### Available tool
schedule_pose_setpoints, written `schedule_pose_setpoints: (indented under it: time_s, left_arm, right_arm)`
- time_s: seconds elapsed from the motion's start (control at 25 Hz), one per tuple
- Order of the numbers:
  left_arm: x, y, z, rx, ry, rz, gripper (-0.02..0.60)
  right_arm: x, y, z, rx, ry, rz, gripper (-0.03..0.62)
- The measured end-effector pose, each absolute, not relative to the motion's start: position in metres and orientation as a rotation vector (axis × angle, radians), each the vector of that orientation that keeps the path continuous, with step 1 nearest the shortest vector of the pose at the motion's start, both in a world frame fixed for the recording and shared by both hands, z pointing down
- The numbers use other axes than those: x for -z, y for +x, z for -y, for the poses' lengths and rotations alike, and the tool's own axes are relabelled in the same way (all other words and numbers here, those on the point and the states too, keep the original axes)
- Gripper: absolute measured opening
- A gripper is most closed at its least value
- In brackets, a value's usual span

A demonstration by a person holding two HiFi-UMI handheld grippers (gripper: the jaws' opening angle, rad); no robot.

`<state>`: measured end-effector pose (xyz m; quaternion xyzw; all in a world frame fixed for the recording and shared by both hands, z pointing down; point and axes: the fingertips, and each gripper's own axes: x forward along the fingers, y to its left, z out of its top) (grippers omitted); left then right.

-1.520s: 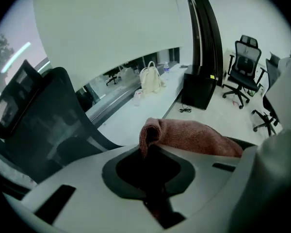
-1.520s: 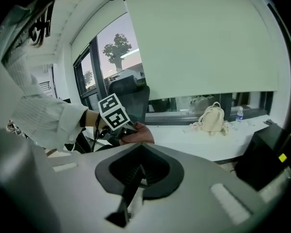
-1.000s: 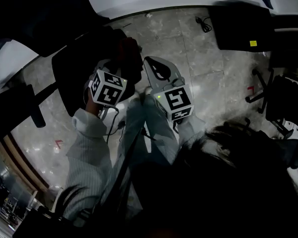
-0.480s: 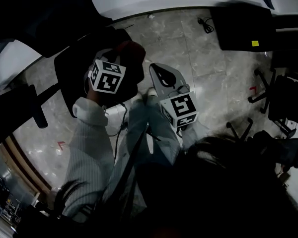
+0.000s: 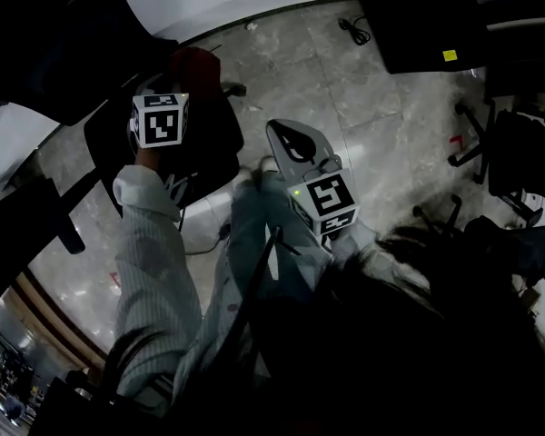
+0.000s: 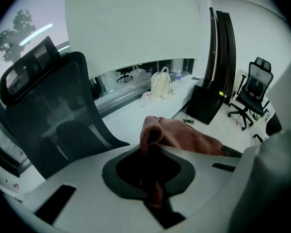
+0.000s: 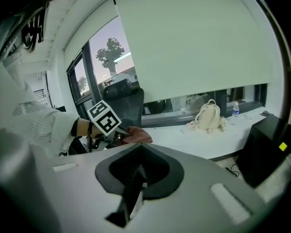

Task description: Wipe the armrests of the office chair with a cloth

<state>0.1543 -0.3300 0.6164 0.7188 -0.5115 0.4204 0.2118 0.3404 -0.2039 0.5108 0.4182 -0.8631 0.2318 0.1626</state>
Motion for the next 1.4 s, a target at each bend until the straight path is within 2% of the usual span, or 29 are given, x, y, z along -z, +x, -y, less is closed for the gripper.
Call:
schedule_pose_setpoints:
  time_s: [0.36, 0.52, 0.84, 1.24, 1.4]
  left_arm:
    - [-0.600, 0.201, 0.183, -1.213, 2.015, 1.005, 0.029]
    - [-0.601, 0.208, 0.149, -1.147, 2.021, 0.993, 0.029]
    - [-0.600, 0.199, 0.195, -1.125, 2.064, 1.034, 0.029]
    - [-0.614, 0.182, 0.328, -1.153, 2.034, 1.244, 0.029]
    - [-0.614, 0.177, 0.328, -1.039, 1.969, 1.278, 0.029]
  right_arm:
    - [-0.494, 0.314, 0.200, -0.637, 1.105, 2.540, 0.001]
    - [-0.493, 0.305, 0.196, -0.636, 1.075, 2.548, 0.002]
    - [-0.510, 0.313, 0.185, -0.688, 1.087, 2.494, 0.002]
    - [-0.518, 0.342, 0.190, -0.706, 1.159, 2.446, 0.002]
    - [-0.513, 0.343, 0.191, -0.703, 1.168, 2.454, 0.002]
